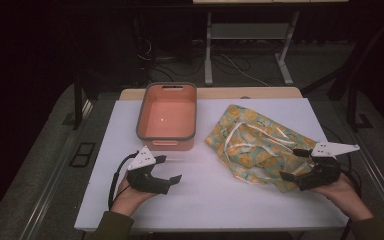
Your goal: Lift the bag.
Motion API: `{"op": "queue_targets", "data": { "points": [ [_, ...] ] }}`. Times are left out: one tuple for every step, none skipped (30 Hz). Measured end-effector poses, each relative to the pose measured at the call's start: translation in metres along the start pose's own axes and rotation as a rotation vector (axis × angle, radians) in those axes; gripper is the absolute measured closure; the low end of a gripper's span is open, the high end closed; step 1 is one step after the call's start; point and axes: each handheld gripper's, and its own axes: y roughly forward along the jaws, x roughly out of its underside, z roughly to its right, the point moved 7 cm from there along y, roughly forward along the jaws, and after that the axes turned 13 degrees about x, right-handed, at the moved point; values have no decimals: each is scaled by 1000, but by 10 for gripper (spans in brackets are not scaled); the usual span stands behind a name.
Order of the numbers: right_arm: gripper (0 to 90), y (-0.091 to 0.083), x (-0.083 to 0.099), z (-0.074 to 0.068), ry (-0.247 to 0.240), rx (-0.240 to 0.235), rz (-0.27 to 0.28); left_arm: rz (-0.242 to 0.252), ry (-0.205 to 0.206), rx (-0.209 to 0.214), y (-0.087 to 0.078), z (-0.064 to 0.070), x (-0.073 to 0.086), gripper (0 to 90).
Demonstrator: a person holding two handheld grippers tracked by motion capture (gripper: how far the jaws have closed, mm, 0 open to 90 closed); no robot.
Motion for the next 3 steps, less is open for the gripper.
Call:
{"op": "queue_targets", "data": {
  "points": [
    [7,0,0,0,1,1,2,0,-1,0,0,0,0,120],
    [8,0,0,0,1,0,3,-2,0,0,0,0,0,119],
    [8,-1,0,0,0,1,6,-2,0,0,0,0,0,120]
  ]
}}
